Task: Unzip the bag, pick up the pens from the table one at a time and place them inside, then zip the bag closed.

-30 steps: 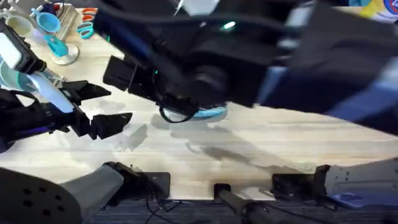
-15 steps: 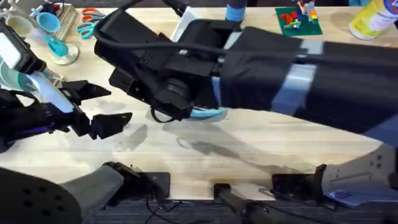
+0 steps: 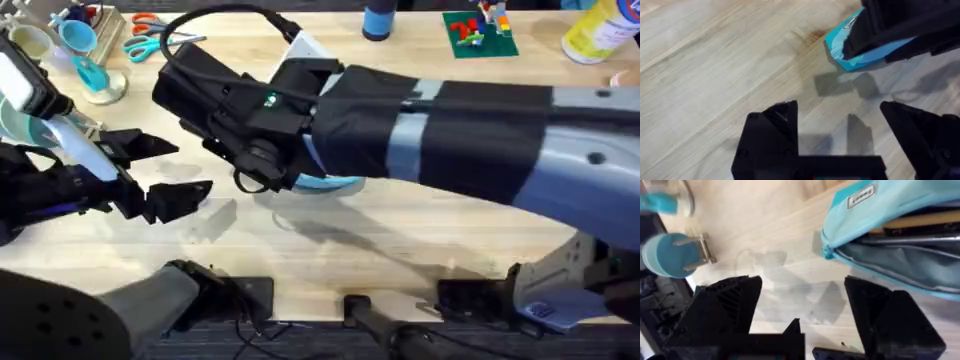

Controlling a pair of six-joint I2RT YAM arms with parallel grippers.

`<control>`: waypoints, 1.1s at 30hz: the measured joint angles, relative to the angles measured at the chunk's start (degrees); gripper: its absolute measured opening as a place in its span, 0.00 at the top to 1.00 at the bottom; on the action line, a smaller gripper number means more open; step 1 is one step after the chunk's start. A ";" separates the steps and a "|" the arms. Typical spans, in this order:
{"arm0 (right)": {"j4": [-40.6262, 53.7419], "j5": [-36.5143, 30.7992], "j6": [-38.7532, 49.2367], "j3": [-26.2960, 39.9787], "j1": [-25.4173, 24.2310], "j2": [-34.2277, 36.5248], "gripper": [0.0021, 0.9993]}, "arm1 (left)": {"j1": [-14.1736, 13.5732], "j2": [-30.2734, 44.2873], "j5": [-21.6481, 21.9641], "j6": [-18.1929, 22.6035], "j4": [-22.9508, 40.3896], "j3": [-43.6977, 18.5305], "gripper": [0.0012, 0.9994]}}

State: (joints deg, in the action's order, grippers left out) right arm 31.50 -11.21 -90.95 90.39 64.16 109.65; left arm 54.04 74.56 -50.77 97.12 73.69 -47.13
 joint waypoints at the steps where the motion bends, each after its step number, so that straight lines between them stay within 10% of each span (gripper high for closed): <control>1: -0.18 -0.17 -0.65 0.00 -0.10 0.31 0.00 | 0.00 0.00 -0.01 0.00 0.00 0.00 0.01; 16: -1.86 -2.62 -3.20 0.00 -2.87 5.05 0.07 | 0.00 0.00 -0.22 0.00 0.00 0.00 0.01; 33: -2.64 -1.37 -3.57 0.00 -3.72 5.74 0.90 | 0.00 0.00 -0.23 0.00 0.00 0.00 0.01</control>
State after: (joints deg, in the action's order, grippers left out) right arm 28.86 -12.58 -94.52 90.39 60.45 115.39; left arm 54.04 74.56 -51.00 97.12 73.69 -47.13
